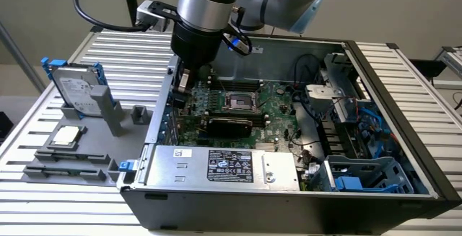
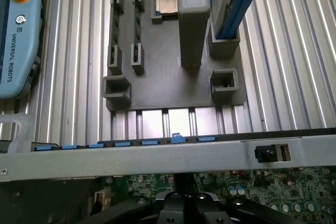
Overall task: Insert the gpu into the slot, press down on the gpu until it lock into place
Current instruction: 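Insert the gpu into the slot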
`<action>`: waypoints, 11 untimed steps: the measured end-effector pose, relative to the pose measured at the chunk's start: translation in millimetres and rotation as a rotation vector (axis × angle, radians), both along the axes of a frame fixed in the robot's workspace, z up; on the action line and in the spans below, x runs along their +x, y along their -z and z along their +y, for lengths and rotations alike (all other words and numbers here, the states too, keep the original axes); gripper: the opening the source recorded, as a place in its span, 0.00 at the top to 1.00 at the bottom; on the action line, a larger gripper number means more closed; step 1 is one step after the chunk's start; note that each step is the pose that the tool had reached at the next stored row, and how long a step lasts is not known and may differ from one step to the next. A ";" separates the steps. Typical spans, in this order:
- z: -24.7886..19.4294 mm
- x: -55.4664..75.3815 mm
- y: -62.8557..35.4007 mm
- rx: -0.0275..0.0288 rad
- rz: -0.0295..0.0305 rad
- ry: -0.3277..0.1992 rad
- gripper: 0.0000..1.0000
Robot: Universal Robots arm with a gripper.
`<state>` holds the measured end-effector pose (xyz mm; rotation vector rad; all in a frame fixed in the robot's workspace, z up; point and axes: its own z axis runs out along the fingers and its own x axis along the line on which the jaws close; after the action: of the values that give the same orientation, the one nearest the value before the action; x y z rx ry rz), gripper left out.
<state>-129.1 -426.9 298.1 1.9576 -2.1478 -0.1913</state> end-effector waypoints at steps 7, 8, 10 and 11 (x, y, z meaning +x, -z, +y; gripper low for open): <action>-0.1 -2.5 3.8 -0.0011 0.0005 0.000 0.89; -0.1 -2.7 4.1 -0.0011 0.0005 0.000 0.89; -0.1 -2.8 4.4 -0.0005 0.0002 0.000 0.89; 0.0 -2.8 4.0 0.0001 -0.0001 0.000 0.89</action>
<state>-131.8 -426.9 294.1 1.9579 -2.1477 -0.1912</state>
